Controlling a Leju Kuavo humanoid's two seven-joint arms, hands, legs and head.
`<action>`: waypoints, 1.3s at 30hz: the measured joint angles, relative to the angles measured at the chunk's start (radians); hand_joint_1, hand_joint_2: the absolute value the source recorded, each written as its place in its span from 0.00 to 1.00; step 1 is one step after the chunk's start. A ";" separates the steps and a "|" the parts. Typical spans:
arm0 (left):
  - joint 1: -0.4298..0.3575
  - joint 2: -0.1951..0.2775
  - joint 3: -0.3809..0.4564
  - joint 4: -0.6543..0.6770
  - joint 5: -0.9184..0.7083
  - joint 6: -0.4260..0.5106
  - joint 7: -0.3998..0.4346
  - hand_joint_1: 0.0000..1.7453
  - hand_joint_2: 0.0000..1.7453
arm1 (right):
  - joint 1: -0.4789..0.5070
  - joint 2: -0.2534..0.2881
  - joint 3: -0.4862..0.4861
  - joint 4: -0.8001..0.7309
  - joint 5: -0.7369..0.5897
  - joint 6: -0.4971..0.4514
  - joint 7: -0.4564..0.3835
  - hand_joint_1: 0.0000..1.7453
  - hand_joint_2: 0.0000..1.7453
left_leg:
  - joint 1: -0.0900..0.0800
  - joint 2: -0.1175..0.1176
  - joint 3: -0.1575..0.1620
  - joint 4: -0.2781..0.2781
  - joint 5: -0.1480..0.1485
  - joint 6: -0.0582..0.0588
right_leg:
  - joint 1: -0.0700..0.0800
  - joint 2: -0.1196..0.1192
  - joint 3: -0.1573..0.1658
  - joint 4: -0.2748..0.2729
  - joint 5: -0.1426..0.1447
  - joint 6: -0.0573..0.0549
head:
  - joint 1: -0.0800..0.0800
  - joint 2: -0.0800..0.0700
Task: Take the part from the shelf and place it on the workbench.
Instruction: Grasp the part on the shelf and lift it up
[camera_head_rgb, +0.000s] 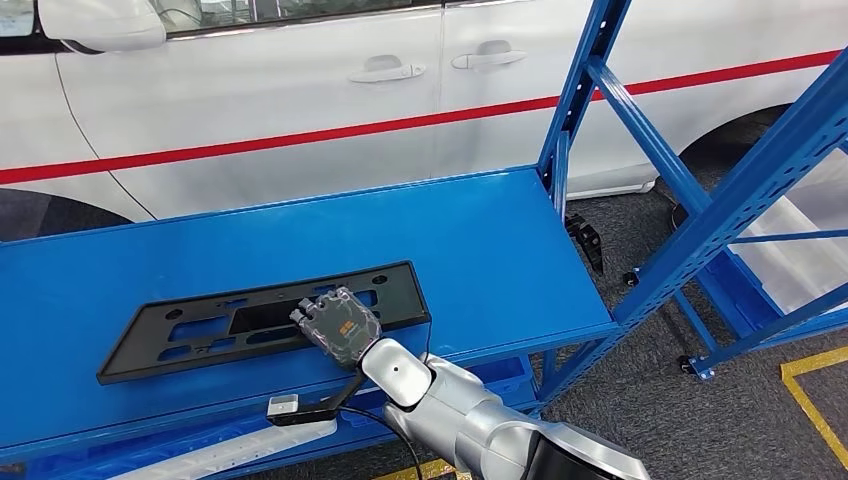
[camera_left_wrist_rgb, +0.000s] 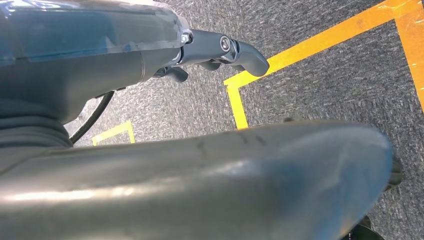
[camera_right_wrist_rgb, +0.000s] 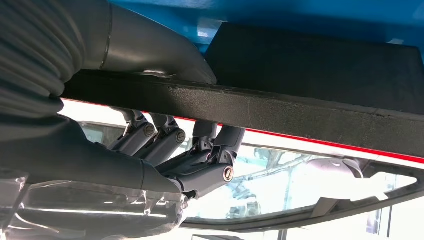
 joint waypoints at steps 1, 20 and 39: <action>0.000 0.000 0.000 0.000 0.000 0.000 0.000 0.00 0.00 | 0.000 0.000 0.000 0.000 0.001 0.002 0.001 1.00 1.00 | 0.000 0.000 0.000 0.000 0.000 0.000 | 0.000 0.000 0.000 0.000 0.000 0.000 | 0.000 0.000; 0.001 0.000 -0.091 0.000 -0.140 0.156 -0.014 0.00 1.00 | 0.000 0.002 0.000 0.008 0.013 0.005 -0.012 1.00 1.00 | 0.000 0.000 0.001 0.000 0.000 0.000 | 0.000 0.000 0.001 0.000 0.000 0.000 | 0.000 0.000; -0.022 -0.011 -0.160 0.000 -0.121 0.186 -0.032 0.00 1.00 | 0.000 0.002 -0.011 0.014 0.003 -0.017 -0.041 1.00 1.00 | 0.000 0.000 0.002 0.000 0.000 0.000 | 0.000 0.000 0.002 0.000 0.000 0.000 | 0.000 0.000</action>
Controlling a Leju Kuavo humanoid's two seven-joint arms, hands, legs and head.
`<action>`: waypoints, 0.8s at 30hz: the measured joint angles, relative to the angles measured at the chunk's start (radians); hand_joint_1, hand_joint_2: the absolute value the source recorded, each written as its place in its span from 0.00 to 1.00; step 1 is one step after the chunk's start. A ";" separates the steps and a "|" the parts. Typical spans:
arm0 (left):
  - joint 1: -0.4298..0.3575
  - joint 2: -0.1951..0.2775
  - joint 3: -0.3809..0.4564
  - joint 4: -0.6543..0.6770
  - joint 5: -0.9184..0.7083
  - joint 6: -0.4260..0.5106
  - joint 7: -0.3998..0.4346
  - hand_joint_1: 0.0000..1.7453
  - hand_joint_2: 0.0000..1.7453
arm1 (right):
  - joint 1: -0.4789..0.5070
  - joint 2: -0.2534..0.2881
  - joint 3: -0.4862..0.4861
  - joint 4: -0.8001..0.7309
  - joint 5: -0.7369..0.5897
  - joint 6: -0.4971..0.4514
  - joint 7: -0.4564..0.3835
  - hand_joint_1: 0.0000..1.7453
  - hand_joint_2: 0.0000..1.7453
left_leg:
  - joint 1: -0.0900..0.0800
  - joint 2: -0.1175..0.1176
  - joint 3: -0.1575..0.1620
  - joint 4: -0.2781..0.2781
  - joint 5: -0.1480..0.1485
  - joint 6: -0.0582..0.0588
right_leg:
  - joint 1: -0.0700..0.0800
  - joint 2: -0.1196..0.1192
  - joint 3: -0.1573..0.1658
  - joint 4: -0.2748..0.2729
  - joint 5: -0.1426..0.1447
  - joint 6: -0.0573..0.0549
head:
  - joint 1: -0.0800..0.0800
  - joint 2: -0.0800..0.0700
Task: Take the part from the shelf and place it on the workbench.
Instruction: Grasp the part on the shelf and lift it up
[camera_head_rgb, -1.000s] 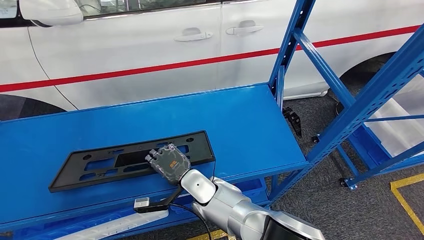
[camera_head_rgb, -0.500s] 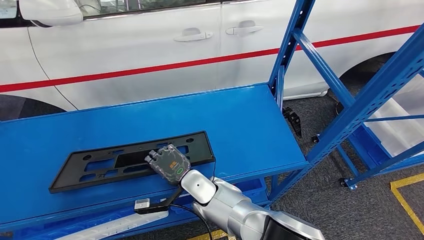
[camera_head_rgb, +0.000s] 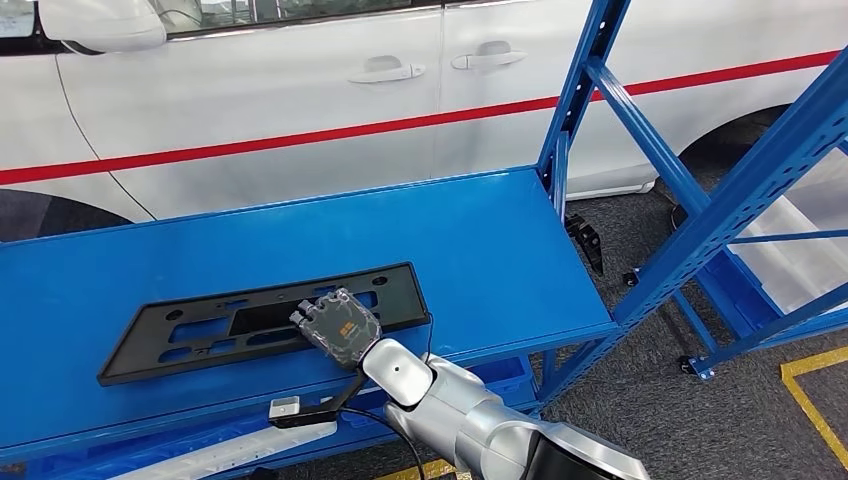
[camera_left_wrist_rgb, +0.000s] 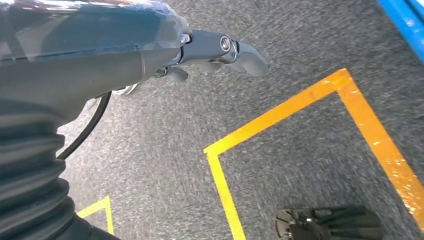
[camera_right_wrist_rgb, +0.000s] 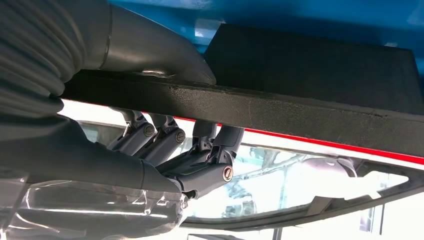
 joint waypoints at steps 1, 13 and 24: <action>-0.001 0.000 0.000 0.000 0.003 0.000 -0.003 0.00 1.00 | 0.000 0.000 -0.002 0.001 0.002 -0.003 -0.002 1.00 1.00 | 0.000 0.000 0.000 0.000 0.000 0.000 | 0.000 0.000 0.000 0.000 0.000 0.000 | 0.000 0.000; -0.001 0.000 0.000 0.000 0.016 -0.008 -0.008 0.00 1.00 | -0.004 0.000 -0.008 0.014 0.010 -0.005 -0.018 1.00 1.00 | 0.000 0.000 0.000 0.000 0.000 0.000 | 0.000 0.000 0.000 0.000 0.000 0.000 | 0.000 0.000; 0.013 0.008 0.021 0.000 0.094 -0.047 -0.016 0.00 1.00 | -0.055 -0.090 -0.057 -0.280 0.027 0.369 -0.183 1.00 1.00 | -0.005 0.001 -0.001 0.005 -0.003 0.002 | -0.005 0.001 0.001 -0.001 0.000 0.005 | 0.000 0.000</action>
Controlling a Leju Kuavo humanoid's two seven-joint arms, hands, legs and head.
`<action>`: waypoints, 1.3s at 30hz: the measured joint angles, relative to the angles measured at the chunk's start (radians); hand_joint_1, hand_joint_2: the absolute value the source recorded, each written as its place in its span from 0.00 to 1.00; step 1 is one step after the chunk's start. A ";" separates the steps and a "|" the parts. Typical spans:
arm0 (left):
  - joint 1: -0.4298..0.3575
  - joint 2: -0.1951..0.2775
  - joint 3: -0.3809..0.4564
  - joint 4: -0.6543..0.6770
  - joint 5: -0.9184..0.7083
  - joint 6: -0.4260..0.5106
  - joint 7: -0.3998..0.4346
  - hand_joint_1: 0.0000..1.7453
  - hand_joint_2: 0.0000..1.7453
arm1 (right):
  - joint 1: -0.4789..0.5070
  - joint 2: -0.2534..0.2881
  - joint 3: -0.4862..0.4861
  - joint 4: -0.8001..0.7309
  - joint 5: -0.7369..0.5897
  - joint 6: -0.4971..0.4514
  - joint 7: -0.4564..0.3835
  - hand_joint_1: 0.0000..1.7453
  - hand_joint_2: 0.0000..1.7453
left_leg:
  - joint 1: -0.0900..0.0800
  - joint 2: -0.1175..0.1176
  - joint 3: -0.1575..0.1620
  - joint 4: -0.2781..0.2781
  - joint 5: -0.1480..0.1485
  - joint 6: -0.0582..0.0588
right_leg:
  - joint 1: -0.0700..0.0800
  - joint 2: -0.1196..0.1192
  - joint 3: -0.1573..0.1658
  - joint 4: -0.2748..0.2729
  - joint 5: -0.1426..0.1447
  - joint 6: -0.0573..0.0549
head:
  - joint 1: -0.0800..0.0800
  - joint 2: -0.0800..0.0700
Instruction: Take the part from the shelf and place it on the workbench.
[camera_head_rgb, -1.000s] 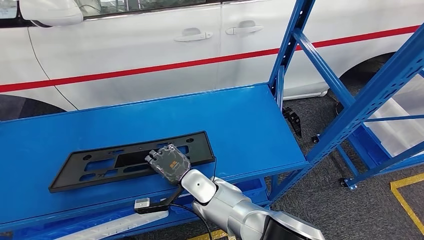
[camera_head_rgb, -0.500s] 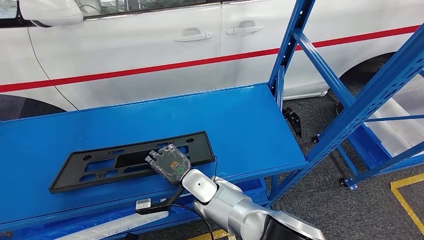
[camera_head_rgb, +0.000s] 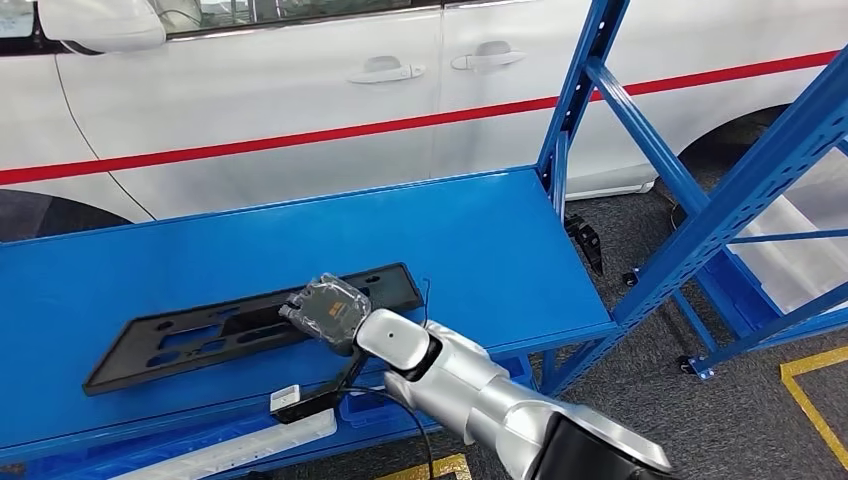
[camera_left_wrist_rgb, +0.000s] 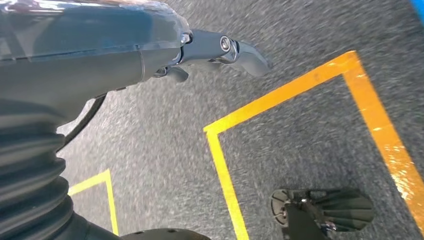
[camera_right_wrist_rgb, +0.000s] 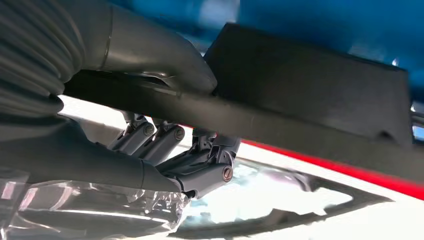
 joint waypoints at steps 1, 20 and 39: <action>0.004 0.003 0.005 0.000 0.008 -0.002 -0.001 0.00 1.00 | -0.016 -0.027 0.002 -0.069 -0.007 0.055 -0.013 1.00 1.00 | 0.000 0.000 -0.001 0.001 -0.001 0.001 | 0.000 0.000 0.000 0.000 -0.001 0.001 | 0.000 0.000; 0.037 0.020 0.050 0.000 0.050 -0.051 -0.019 0.00 1.00 | -0.447 -0.391 -0.062 -0.562 -0.291 0.259 0.115 1.00 1.00 | 0.000 0.003 -0.018 0.009 0.015 0.002 | 0.006 -0.006 -0.054 0.044 0.025 0.001 | 0.000 0.000; 0.029 0.038 0.051 0.000 0.050 -0.072 -0.012 0.00 1.00 | -0.450 -0.463 -0.106 -0.583 -0.298 0.209 0.147 1.00 1.00 | 0.012 0.005 0.068 0.014 -0.069 0.012 | -0.005 -0.014 -0.180 0.092 0.079 0.023 | 0.000 0.000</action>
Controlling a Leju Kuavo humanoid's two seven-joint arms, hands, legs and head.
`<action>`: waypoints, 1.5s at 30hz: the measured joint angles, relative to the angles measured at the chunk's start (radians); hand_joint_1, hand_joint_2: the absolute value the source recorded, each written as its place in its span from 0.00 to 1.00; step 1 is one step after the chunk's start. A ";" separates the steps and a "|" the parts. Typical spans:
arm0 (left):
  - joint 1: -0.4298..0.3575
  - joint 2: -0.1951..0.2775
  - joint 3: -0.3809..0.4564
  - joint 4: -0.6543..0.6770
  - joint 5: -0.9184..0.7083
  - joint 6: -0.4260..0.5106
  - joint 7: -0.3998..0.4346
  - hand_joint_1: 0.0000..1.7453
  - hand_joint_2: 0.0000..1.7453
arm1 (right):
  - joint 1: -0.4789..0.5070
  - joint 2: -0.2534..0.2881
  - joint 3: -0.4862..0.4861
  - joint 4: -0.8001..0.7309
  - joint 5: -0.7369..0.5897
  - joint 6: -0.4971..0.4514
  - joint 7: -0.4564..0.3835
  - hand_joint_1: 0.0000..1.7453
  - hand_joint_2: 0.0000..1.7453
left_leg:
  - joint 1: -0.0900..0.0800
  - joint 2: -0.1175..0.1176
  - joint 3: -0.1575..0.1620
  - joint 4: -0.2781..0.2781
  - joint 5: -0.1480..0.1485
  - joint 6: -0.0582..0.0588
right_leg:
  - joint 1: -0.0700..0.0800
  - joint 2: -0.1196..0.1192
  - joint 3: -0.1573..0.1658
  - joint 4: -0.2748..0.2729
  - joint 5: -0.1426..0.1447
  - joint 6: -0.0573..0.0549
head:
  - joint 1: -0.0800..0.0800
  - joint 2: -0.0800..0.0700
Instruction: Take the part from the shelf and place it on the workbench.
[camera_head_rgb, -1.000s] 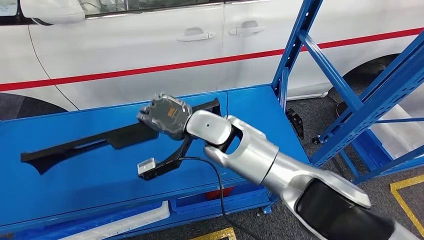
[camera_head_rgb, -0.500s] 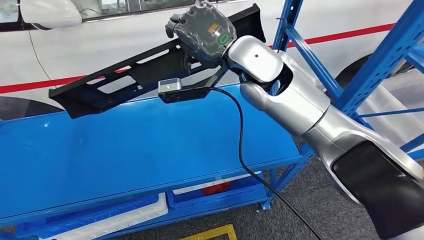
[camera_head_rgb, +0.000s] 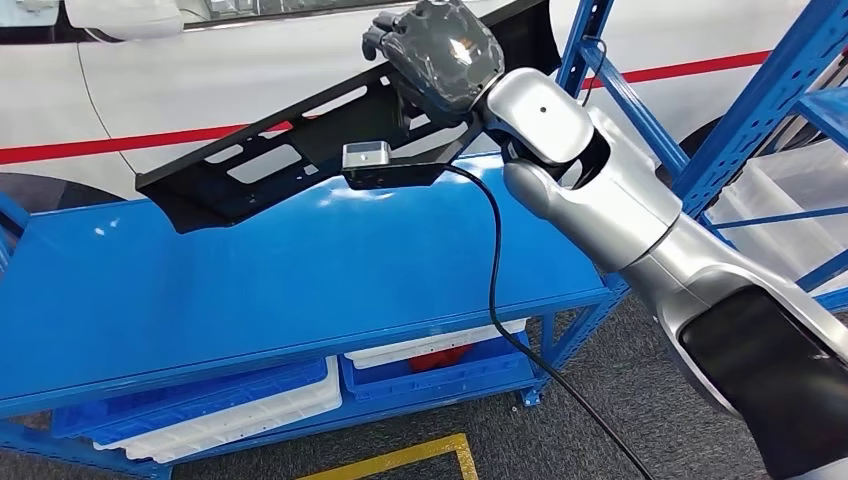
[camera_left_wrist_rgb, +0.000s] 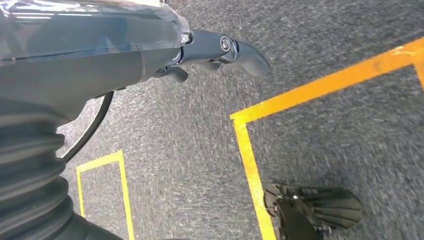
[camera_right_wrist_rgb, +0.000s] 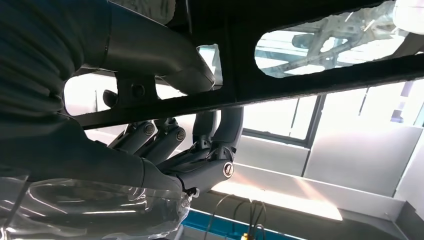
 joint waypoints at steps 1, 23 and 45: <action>-0.002 0.000 0.000 0.000 0.001 -0.002 0.002 0.00 1.00 | 0.007 -0.006 -0.004 -0.001 0.001 -0.006 0.000 1.00 1.00 | 0.000 0.002 -0.010 -0.002 0.010 0.006 | -0.002 0.000 -0.020 0.049 -0.041 0.004 | 0.000 0.000; -0.014 0.015 0.014 0.000 0.011 -0.030 0.020 0.00 1.00 | 0.090 0.021 -0.070 0.053 0.043 -0.031 -0.038 1.00 1.00 | 0.004 0.001 -0.054 0.153 -0.041 -0.052 | 0.004 -0.014 0.022 -0.060 0.050 -0.043 | 0.000 0.000; 0.004 0.025 0.014 0.000 0.011 -0.044 0.007 0.00 1.00 | 0.034 0.049 -0.081 0.142 -0.132 0.191 -0.218 1.00 1.00 | -0.007 -0.001 -0.120 -0.010 0.110 -0.027 | 0.015 -0.011 0.143 -0.080 -0.036 -0.044 | -0.001 0.000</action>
